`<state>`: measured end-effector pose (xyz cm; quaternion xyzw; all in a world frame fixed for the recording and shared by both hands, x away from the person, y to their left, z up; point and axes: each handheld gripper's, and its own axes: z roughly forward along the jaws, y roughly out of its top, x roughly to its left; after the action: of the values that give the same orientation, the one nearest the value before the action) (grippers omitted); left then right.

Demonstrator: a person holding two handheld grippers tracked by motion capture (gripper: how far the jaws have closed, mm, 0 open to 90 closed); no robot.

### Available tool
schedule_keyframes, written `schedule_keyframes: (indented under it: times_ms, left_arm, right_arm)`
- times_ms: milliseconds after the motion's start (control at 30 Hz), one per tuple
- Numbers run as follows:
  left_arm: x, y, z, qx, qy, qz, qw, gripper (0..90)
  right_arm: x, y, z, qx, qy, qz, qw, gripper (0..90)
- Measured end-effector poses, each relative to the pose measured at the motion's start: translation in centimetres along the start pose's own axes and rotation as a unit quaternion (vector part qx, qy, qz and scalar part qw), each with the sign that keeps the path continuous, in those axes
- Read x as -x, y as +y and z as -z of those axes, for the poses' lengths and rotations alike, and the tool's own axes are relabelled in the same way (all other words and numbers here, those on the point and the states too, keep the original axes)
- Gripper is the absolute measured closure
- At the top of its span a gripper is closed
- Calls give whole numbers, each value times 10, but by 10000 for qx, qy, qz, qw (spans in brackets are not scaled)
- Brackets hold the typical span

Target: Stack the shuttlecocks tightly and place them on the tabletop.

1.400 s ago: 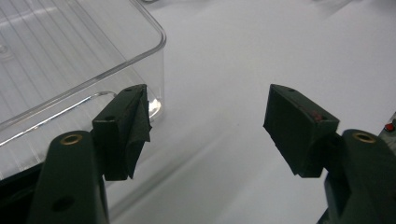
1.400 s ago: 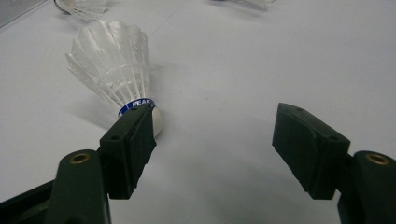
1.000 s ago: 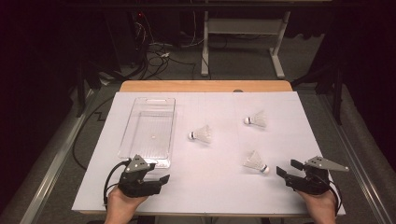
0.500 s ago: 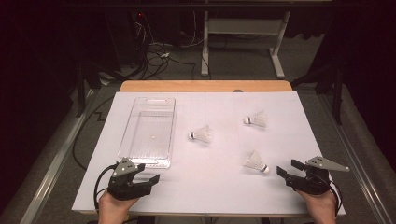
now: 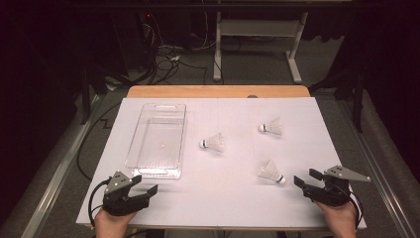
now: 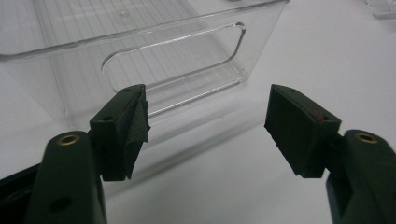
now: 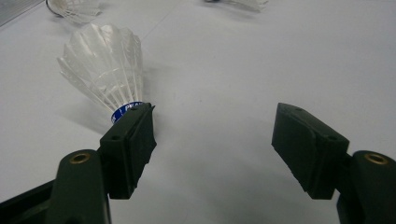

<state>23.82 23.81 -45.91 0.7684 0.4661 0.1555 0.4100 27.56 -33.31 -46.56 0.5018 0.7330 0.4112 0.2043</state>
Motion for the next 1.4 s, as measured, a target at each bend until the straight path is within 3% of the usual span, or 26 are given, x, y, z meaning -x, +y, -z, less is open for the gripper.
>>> schedule_keyframes:
  times_ms: [267, 633, 1033, 1200, 1333, 1400]
  left_arm:
    - [-6, -4, 4, 146, 62, 144, 9998, 311]
    - [-6, -5, 3, 173, 69, 145, 9997, 315]
    - [-8, -6, 4, 171, 50, 160, 9997, 317]
    - [-8, -6, 5, 199, 60, 168, 9996, 317]
    - [-8, -7, 6, 196, 57, 167, 9997, 318]
    - [-9, -7, 7, 216, 54, 190, 9996, 321]
  right_arm:
    - [-1, 2, 2, 48, -100, 50, 9999, 306]
    - [-5, 6, 4, 71, -152, 65, 9998, 327]
    - [-12, 17, -7, 35, -110, 78, 9999, 320]
    - [-14, 24, -13, 45, -97, 42, 9999, 321]
    - [-13, 30, -17, 60, -7, -211, 9998, 324]
    - [-12, 32, -18, 49, -53, -185, 9998, 334]
